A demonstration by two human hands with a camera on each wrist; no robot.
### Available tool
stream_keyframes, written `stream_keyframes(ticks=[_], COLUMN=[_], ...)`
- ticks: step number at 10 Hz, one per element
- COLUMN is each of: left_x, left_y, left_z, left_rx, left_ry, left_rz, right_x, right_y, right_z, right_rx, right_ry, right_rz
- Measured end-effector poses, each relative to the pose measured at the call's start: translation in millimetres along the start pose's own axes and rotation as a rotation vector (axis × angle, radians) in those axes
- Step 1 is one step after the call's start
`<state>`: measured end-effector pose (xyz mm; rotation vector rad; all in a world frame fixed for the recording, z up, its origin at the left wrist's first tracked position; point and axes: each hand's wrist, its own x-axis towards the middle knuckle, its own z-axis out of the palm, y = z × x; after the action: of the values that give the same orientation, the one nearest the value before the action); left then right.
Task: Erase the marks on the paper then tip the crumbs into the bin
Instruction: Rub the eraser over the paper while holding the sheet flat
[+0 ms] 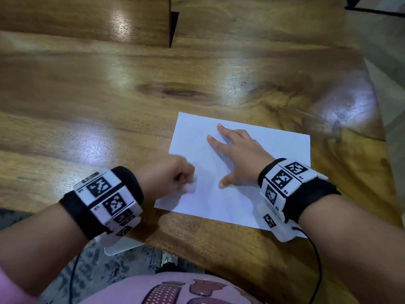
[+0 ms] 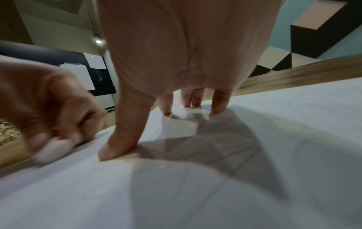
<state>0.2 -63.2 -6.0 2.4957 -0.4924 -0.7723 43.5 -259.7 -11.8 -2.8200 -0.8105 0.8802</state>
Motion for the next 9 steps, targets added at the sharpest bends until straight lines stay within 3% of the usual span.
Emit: stream_keyframes(ticks=[1,2,4,5,6,7,8,9], left_x=[-3.0,9.0,9.3,30.4,28.0,9.0,13.5,26.2], left_y=[-3.2,-0.4,6.6,14.1,16.7,13.0,13.5,14.1], left_z=[1.2,-0.1,-1.9,-9.5,-4.3,4.6,0.8,-3.9], left_rx=[0.013,-0.012,0.015,-0.003,0.026,0.002,-0.023,-0.041], left_ry=[-0.149,0.152,-0.202,0.148,0.205,-0.085,-0.021,0.285], left_rz=[0.012,-0.017,-0.009,-0.042,-0.042,-0.006,-0.015,-0.049], right_x=[0.5,0.9,0.9,1.4,1.9,1.6,2.0,2.3], right_y=[1.0,1.0,1.5,1.2,1.5,2.3,2.0,2.5], right_z=[0.6,1.5,1.0,1.7,2.1,1.9,2.3,2.9], right_rx=[0.005,0.001,-0.001,0.002,0.002,0.011,0.014,0.021], right_ry=[0.004,0.006,0.008,0.015,0.013,0.014,0.016,0.016], right_rz=[0.000,0.002,0.000,0.001,-0.001,-0.002,-0.004,-0.005])
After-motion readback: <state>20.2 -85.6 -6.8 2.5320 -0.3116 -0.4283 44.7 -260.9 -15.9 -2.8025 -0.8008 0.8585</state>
